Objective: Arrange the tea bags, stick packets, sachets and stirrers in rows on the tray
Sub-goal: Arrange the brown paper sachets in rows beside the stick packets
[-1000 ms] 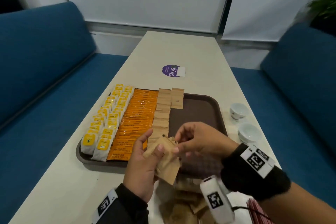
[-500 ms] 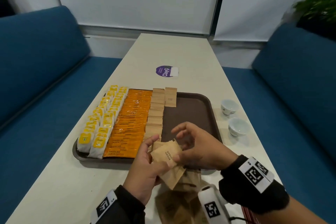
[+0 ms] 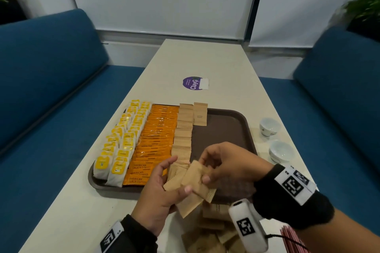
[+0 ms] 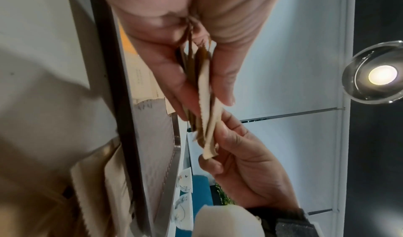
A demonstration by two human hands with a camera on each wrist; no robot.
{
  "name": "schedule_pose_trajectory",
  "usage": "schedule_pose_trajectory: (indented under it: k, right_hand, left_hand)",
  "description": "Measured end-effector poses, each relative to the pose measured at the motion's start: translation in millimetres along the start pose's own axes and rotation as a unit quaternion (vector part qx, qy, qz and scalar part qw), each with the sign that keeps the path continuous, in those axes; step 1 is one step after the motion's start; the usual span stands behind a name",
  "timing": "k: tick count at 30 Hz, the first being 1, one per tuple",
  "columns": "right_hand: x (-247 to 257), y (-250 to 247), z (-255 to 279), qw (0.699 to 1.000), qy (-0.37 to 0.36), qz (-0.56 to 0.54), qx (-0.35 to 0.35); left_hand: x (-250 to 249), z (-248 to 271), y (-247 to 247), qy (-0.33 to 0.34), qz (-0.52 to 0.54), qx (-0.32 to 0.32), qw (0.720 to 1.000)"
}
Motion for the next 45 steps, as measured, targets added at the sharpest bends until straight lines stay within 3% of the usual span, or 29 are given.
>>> schedule_pose_trajectory:
  k: [2, 4, 7, 9, 12, 24, 28, 32, 36, 39, 41, 45]
  right_hand:
    - [-7, -16, -8, 0.998, 0.016, -0.061, -0.023]
    - [-20, -41, -21, 0.988, 0.048, -0.114, -0.092]
    - [-48, -73, -52, 0.953, 0.119, -0.197, -0.198]
    - [-67, -84, -78, 0.928, 0.177, -0.238, -0.227]
    - [-83, -92, -110, 0.928, 0.249, -0.174, -0.214]
    - [-102, -99, -170, 0.932, 0.325, -0.008, -0.161]
    - [-94, -106, -156, 0.934, 0.297, 0.000, -0.198]
    - [-55, -99, -114, 0.952, 0.135, -0.140, -0.236]
    - [-8, -57, -50, 0.986, 0.035, -0.073, -0.143]
    - [10, -20, -11, 0.993, -0.002, -0.054, -0.100]
    - [9, -9, 7, 0.989, -0.011, -0.051, -0.138]
    - [6, -16, 42, 0.954, -0.026, 0.017, -0.299]
  left_hand:
    - [-5, -4, -6, 0.006, 0.023, -0.011, 1.000]
    - [-10, -9, -12, 0.013, 0.030, -0.023, 0.999]
    - [-12, -13, -17, 0.009, 0.029, -0.034, 0.999]
    - [-10, -15, -17, 0.005, 0.033, -0.033, 0.999]
    - [-8, -16, -17, -0.003, 0.034, -0.028, 0.999]
    - [-6, -17, -34, -0.023, 0.050, -0.032, 0.998]
    - [-6, -17, -34, -0.021, 0.050, -0.040, 0.998]
    - [-8, -12, -24, -0.014, 0.039, -0.032, 0.999]
    - [-11, -4, -7, 0.007, 0.032, -0.020, 0.999]
    - [-10, 1, 0, 0.023, 0.036, -0.029, 0.999]
    - [-7, 5, 0, 0.031, 0.041, -0.036, 0.998]
    - [-3, 10, -2, 0.054, 0.032, -0.055, 0.996]
Point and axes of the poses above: each hand's wrist, its own z-axis away from the middle knuckle, its own y-axis out of the palm, x = y × z, the point moved 9 cm from there along -z, towards the middle knuckle, and after that the axes turned 2 degrees about z, right-handed, at the moved point
